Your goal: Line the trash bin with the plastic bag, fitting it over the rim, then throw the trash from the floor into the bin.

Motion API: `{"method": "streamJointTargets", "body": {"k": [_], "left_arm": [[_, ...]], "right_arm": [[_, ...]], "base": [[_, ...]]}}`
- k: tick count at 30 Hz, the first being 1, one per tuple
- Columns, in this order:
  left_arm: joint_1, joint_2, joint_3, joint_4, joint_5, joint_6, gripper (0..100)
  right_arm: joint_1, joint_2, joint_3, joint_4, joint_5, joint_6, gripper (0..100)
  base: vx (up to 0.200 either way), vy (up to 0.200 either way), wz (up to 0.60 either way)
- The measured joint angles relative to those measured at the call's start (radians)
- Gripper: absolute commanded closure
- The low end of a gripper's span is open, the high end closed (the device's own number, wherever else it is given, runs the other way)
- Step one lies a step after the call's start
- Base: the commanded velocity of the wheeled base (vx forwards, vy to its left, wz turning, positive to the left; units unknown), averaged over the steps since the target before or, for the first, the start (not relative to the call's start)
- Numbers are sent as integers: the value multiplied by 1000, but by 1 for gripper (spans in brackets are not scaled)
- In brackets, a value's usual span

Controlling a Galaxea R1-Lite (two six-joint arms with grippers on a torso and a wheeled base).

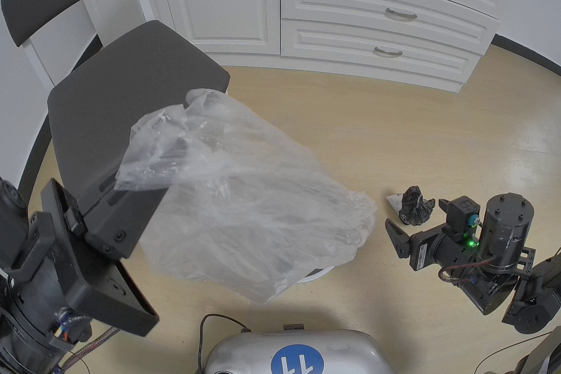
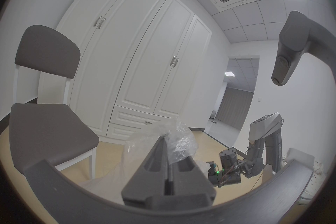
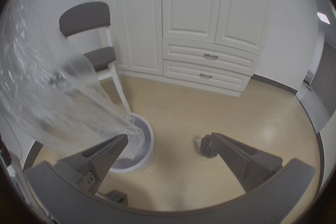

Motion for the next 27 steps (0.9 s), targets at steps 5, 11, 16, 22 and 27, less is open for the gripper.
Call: {"method": "streamJointTargets", "body": {"k": [5,11,16,22,27], "left_arm": [[-10,-11,0,0,0,3,100],[-26,-34,2,0,-1,25,100],[-40,-51,7,0,-2,31,100],[-46,-61,8,0,-2,35,100],[-47,-67,6,0,-2,38,100]], "right_arm": [[1,13,-20,75,40,63,0],[-27,32,-104,221,145,217,0],[-54,70,-167,249,170,283,0],[-60,127,-198,241,173,305,0],[-49,156,-214,233,173,338,0]], "base": [[0,0,0],[0,0,0],[0,0,0],[0,0,0],[0,0,0]]}}
